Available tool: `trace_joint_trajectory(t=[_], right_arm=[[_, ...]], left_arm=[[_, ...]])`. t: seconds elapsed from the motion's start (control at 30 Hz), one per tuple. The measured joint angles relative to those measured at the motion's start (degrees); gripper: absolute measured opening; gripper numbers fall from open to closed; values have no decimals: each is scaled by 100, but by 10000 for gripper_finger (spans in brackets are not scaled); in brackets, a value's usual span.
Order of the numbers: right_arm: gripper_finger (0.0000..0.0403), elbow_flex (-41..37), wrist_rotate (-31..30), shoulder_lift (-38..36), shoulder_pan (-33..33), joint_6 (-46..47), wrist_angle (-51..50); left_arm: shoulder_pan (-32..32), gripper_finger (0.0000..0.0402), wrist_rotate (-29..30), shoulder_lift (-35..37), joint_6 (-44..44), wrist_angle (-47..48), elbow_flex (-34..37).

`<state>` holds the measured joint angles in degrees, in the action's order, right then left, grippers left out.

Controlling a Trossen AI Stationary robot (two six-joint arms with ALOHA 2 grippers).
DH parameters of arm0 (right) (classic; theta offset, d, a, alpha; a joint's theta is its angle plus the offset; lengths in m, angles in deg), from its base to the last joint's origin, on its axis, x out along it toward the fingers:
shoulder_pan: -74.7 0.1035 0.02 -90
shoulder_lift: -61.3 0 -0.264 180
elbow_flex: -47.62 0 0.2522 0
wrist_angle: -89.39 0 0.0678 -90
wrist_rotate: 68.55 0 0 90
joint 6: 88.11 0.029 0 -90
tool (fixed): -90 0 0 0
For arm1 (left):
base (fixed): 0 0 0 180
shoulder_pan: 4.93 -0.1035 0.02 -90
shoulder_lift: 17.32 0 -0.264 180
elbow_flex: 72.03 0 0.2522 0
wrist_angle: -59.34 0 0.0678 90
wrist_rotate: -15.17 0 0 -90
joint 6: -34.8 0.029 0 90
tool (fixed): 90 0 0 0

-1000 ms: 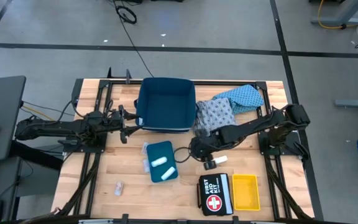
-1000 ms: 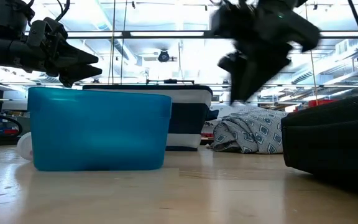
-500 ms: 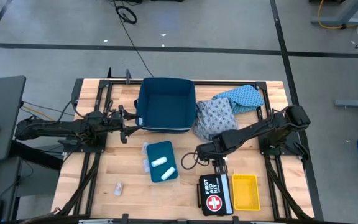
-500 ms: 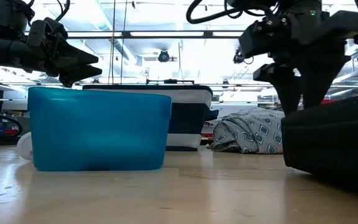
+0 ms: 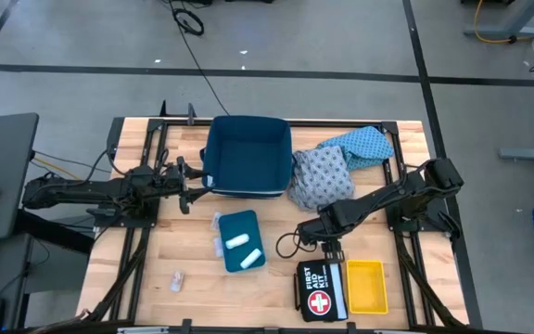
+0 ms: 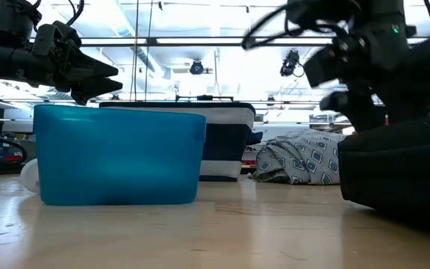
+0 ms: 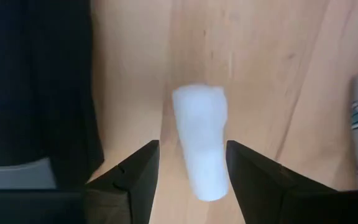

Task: Pick & place medical supplies in basket/bin
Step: Put the white gauze in the blue bin

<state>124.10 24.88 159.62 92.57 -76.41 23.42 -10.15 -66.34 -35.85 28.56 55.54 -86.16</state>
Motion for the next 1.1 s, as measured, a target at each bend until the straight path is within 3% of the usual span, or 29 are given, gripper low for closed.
trace_joint_trajectory(t=[0.73, 0.87, 1.1], right_arm=[[188, -960, -188, -7, -1, 92, 1377], [157, -964, -326, -7, 0, 91, 1373], [46, -965, -391, -9, -5, 78, 1364]], left_arm=[[0, 252, 4, -2, 29, -20, 1], [0, 252, 4, 0, 51, -20, -1], [0, 252, 4, 0, 99, -20, 1]])
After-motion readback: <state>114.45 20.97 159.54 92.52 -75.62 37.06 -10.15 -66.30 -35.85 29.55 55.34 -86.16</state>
